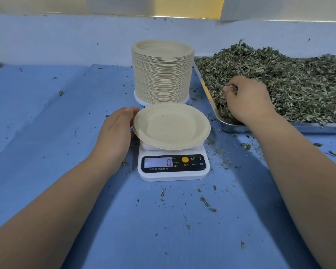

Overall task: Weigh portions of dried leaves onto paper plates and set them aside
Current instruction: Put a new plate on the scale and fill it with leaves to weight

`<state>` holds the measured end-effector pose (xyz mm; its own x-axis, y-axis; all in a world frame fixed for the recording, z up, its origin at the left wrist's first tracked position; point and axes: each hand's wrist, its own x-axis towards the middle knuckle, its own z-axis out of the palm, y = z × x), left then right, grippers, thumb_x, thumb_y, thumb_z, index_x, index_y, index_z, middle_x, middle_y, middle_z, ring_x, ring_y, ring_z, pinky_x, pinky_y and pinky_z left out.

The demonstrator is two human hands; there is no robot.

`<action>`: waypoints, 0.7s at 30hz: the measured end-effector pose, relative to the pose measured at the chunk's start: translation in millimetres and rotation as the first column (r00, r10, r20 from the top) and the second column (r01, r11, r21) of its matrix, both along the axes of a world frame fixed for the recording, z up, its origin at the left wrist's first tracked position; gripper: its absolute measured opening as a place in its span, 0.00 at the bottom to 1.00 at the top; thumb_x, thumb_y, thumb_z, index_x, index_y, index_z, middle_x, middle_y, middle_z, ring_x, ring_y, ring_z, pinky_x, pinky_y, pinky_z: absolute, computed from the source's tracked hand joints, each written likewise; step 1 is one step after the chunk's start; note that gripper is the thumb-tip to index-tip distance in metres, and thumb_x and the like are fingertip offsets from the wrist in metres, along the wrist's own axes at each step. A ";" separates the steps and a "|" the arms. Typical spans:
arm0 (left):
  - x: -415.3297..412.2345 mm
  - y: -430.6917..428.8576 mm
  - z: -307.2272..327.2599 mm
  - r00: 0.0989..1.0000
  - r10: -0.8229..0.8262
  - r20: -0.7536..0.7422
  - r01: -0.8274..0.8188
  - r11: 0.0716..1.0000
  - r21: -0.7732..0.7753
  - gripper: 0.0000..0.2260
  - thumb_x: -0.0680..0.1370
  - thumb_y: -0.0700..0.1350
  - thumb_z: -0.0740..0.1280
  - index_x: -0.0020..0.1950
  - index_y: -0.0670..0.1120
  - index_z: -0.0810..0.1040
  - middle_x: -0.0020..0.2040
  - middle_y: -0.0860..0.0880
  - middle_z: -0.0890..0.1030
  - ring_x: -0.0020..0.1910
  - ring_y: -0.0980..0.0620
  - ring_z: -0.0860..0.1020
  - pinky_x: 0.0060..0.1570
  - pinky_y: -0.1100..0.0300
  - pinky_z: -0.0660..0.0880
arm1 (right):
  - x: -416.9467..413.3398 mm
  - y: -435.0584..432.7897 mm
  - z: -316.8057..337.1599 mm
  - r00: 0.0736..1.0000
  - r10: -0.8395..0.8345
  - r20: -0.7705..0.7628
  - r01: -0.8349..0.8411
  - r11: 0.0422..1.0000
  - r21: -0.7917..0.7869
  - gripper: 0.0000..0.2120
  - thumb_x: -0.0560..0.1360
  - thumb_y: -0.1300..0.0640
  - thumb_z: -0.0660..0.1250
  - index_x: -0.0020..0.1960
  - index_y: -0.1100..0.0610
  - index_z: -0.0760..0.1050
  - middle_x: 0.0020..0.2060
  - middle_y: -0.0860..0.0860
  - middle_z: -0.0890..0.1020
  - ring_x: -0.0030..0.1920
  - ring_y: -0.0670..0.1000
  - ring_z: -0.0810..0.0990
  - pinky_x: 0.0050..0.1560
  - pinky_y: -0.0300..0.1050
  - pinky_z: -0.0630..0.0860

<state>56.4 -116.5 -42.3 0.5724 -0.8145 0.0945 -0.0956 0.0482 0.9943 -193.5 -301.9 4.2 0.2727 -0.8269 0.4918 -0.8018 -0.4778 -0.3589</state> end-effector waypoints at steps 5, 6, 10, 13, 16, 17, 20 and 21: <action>-0.7 0.8 -0.4 1.000 -0.008 -0.018 0.007 1.000 -0.026 0.16 0.79 0.50 0.57 0.48 0.56 0.86 0.57 0.51 0.85 0.59 0.53 0.81 0.61 0.51 0.79 | -0.2 0.4 -3.0 0.999 0.002 0.040 0.001 0.998 -0.069 0.12 0.84 0.51 0.60 0.57 0.58 0.78 0.30 0.49 0.74 0.29 0.51 0.72 0.32 0.44 0.67; -0.8 0.7 -0.8 1.000 -0.009 -0.012 0.009 1.000 -0.026 0.16 0.80 0.50 0.57 0.48 0.56 0.86 0.57 0.51 0.85 0.59 0.53 0.82 0.60 0.51 0.79 | 0.0 0.4 -3.1 0.999 0.008 0.050 -0.004 0.997 -0.078 0.12 0.84 0.51 0.60 0.56 0.58 0.78 0.30 0.49 0.74 0.29 0.51 0.72 0.32 0.44 0.67; -0.5 0.2 -0.2 1.000 0.003 -0.018 -0.003 1.000 -0.018 0.16 0.80 0.49 0.57 0.49 0.55 0.86 0.55 0.50 0.85 0.58 0.52 0.82 0.60 0.51 0.80 | 3.0 4.6 -9.1 1.000 0.027 -0.013 -0.027 0.998 -0.056 0.12 0.84 0.51 0.60 0.52 0.60 0.76 0.32 0.52 0.75 0.30 0.54 0.73 0.32 0.45 0.68; -1.7 0.7 0.1 1.000 -0.010 -0.011 0.010 1.000 -0.011 0.17 0.80 0.48 0.57 0.48 0.56 0.86 0.54 0.51 0.86 0.57 0.53 0.82 0.60 0.51 0.80 | 2.7 6.4 -9.6 1.000 0.029 -0.007 -0.029 0.998 -0.056 0.12 0.84 0.51 0.60 0.53 0.59 0.77 0.32 0.52 0.75 0.30 0.54 0.72 0.32 0.45 0.67; -2.8 2.5 1.7 1.000 -0.012 0.007 0.012 1.000 -0.008 0.17 0.80 0.49 0.57 0.48 0.57 0.86 0.54 0.53 0.85 0.58 0.53 0.82 0.62 0.48 0.79 | 4.1 7.1 -8.5 1.000 0.028 -0.003 -0.028 0.997 -0.066 0.12 0.84 0.51 0.60 0.54 0.58 0.77 0.32 0.52 0.75 0.29 0.53 0.72 0.32 0.44 0.66; -2.9 3.4 2.5 1.000 -0.013 0.015 0.013 1.000 -0.007 0.16 0.79 0.50 0.57 0.48 0.57 0.86 0.54 0.53 0.85 0.58 0.53 0.82 0.63 0.47 0.78 | 4.8 7.4 -8.2 1.000 0.029 -0.004 -0.029 0.997 -0.076 0.12 0.84 0.52 0.60 0.54 0.58 0.77 0.31 0.52 0.75 0.29 0.52 0.72 0.31 0.43 0.65; -4.6 5.7 4.5 0.999 -0.023 0.024 0.023 1.000 -0.007 0.17 0.77 0.53 0.57 0.50 0.55 0.85 0.55 0.52 0.85 0.59 0.51 0.81 0.64 0.44 0.77 | 6.2 9.0 -8.3 0.999 0.039 -0.020 -0.040 0.997 -0.059 0.13 0.84 0.51 0.60 0.52 0.59 0.78 0.33 0.54 0.77 0.29 0.53 0.72 0.33 0.44 0.66; -5.1 6.0 4.3 0.999 -0.022 0.026 0.022 1.000 -0.007 0.17 0.77 0.53 0.57 0.51 0.54 0.85 0.56 0.52 0.85 0.59 0.51 0.81 0.65 0.44 0.77 | 5.7 9.1 -8.1 0.999 0.041 0.001 -0.041 0.996 -0.078 0.12 0.84 0.51 0.60 0.52 0.59 0.78 0.32 0.54 0.77 0.28 0.53 0.72 0.32 0.44 0.65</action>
<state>51.3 -110.5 -37.9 0.5519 -0.8260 0.1151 -0.1204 0.0576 0.9910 -187.8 -292.8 -3.9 0.3047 -0.7739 0.5552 -0.7800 -0.5372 -0.3209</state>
